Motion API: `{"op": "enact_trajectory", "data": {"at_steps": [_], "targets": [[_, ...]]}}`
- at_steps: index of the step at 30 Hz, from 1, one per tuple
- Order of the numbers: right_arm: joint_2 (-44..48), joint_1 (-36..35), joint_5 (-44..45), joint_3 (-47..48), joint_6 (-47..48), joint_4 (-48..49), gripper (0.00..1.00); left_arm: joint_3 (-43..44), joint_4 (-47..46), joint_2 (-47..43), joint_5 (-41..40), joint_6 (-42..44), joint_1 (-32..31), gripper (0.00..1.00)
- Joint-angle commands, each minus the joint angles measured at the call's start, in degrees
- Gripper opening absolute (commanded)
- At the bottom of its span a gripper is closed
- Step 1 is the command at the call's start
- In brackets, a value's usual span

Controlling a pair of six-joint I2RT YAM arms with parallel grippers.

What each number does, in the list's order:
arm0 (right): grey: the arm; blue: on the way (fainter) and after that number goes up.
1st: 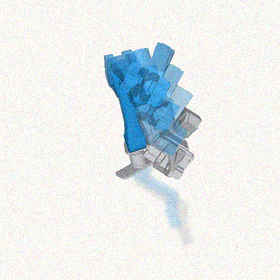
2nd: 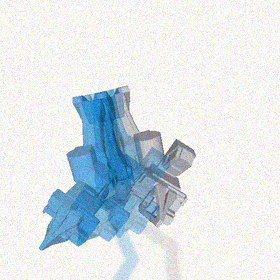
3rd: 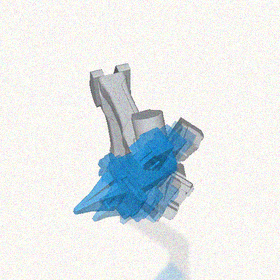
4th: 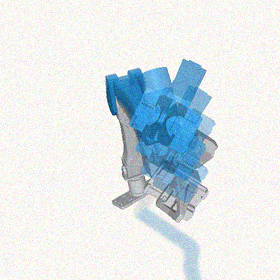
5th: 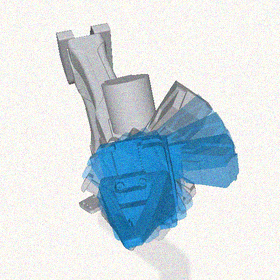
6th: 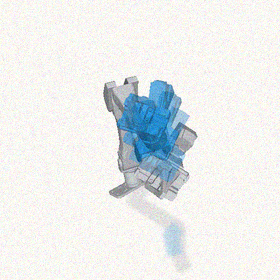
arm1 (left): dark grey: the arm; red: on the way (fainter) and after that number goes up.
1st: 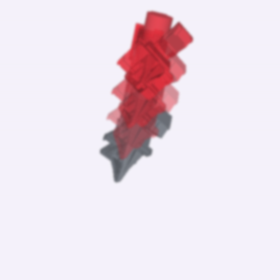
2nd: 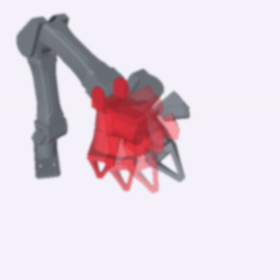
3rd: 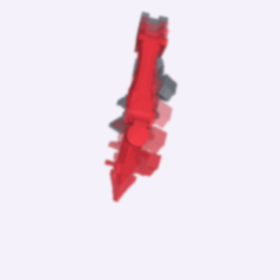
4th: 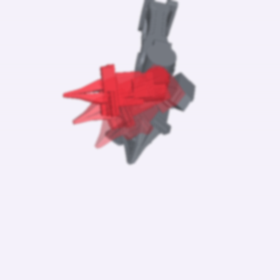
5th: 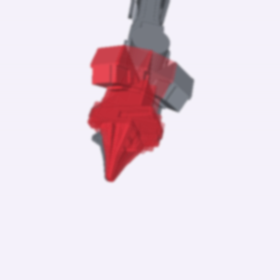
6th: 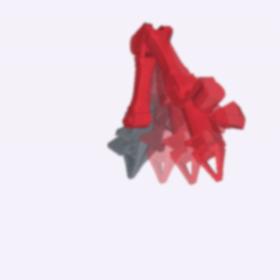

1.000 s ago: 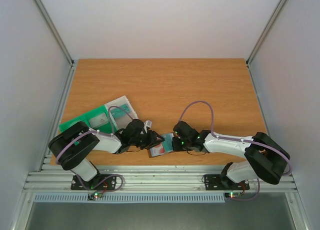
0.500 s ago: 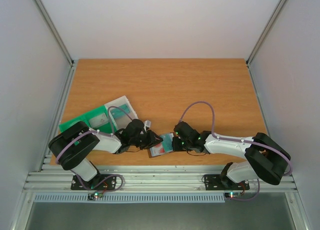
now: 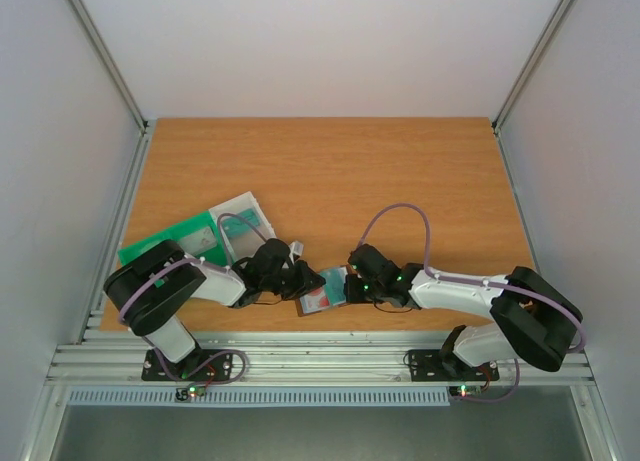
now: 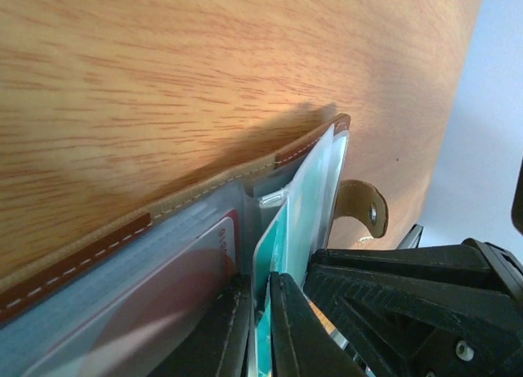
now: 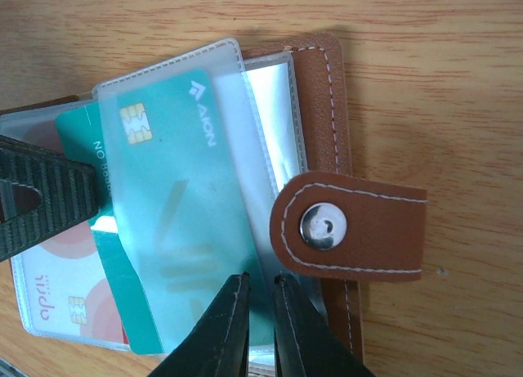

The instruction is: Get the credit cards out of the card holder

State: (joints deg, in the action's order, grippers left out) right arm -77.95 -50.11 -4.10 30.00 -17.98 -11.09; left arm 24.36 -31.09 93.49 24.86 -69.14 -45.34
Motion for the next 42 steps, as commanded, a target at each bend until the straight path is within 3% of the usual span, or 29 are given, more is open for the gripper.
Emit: {"op": "enact_trajectory", "data": {"at_steps": [1, 5, 11, 42], "targets": [[-0.2, 0.0, 0.8, -1.9, -0.6, -2.7, 0.12, 0.2, -2.3, 1.1, -0.7, 0.0, 0.0, 0.06], [0.1, 0.0, 1.1, -1.9, -0.7, -3.0, 0.12, -0.3, -2.5, 0.8, -1.1, -0.2, 0.0, 0.00], [0.1, 0.0, 1.5, -2.2, -0.7, -3.1, 0.12, -0.5, -2.2, 0.2, -0.6, 0.0, 0.0, 0.00], [1.6, 0.0, 3.8, -2.2, -1.3, -4.7, 0.11, 2.4, 25.9, -17.0, -6.2, 7.0, -0.1, 0.00]]}}
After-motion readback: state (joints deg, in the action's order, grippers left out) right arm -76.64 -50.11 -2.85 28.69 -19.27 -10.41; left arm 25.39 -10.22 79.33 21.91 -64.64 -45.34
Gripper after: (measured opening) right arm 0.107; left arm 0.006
